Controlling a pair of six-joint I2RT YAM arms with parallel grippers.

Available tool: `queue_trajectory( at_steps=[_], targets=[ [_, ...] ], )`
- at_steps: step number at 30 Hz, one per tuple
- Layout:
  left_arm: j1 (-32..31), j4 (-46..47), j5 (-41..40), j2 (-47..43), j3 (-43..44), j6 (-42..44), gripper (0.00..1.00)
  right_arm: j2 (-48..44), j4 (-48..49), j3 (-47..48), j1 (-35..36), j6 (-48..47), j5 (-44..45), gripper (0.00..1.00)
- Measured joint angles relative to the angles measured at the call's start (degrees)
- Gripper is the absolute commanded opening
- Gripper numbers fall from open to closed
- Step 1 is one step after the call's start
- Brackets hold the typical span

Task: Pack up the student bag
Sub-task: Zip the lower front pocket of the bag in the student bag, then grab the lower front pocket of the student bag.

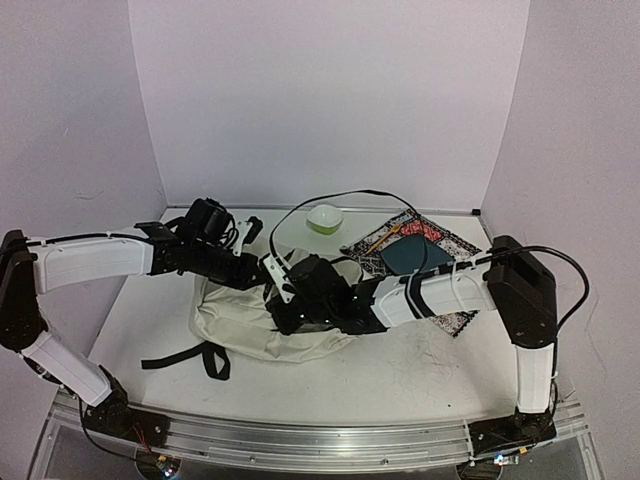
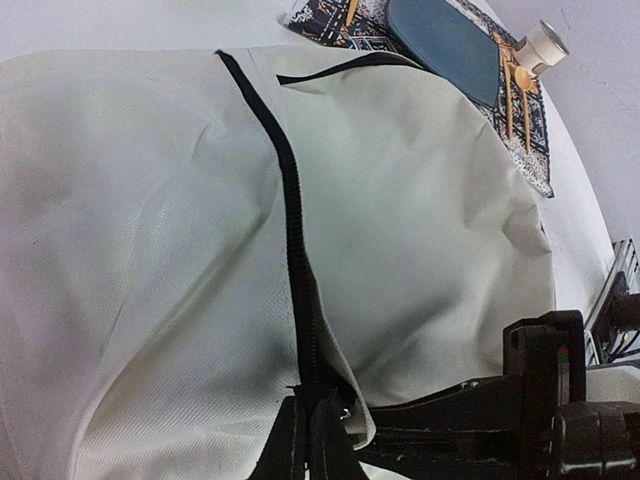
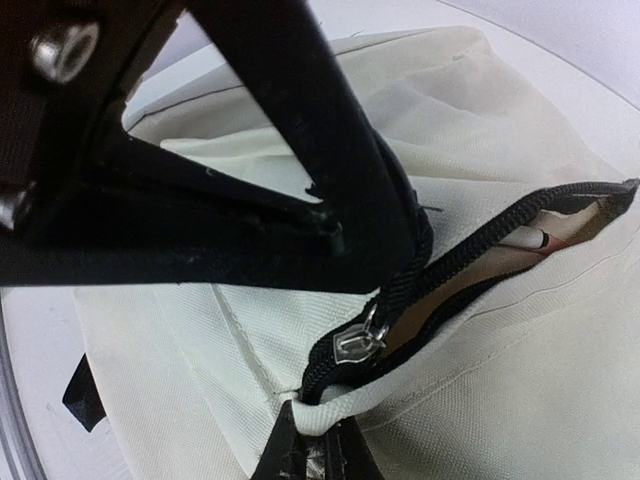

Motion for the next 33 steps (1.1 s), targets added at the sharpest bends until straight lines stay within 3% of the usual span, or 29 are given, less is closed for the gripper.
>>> queue_trajectory(
  at_steps=[4,13,20,29,33],
  targets=[
    [-0.2,-0.8,-1.3,0.0,0.8,0.0,0.0,-1.1,1.9,-1.9,0.0,0.0,1.0,0.01],
    [-0.4,0.6,1.0,0.0,1.2,0.5,0.0,-5.7,4.3,-7.5,0.2,1.1,2.8,0.26],
    [1.0,5.4,6.0,-1.3,0.1,1.1,0.0,-10.4,-0.7,-9.5,1.9,-0.2,2.8,0.41],
    [1.4,7.5,4.8,-6.2,-3.1,2.3,0.16,-13.0,-3.0,-9.6,1.8,-7.1,2.7,0.48],
    [1.5,9.6,3.6,-5.9,-2.8,2.5,0.19,-13.1,-2.7,-9.6,0.7,-10.9,1.7,0.5]
  ],
)
